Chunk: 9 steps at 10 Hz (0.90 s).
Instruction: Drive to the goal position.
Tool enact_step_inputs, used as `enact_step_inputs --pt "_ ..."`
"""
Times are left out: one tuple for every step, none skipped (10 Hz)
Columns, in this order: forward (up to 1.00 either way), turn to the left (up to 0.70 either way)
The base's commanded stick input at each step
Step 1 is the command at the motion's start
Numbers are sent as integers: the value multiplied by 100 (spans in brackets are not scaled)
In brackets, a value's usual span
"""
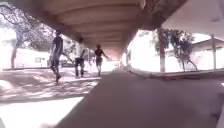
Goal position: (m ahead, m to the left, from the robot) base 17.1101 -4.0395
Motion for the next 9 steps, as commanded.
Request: enact_step_inputs --pt "85 0" --pt "85 0" --pt "85 0" --pt "85 0" --pt "85 0" --pt "85 0" --pt "85 0" --pt "85 0" --pt "85 0"
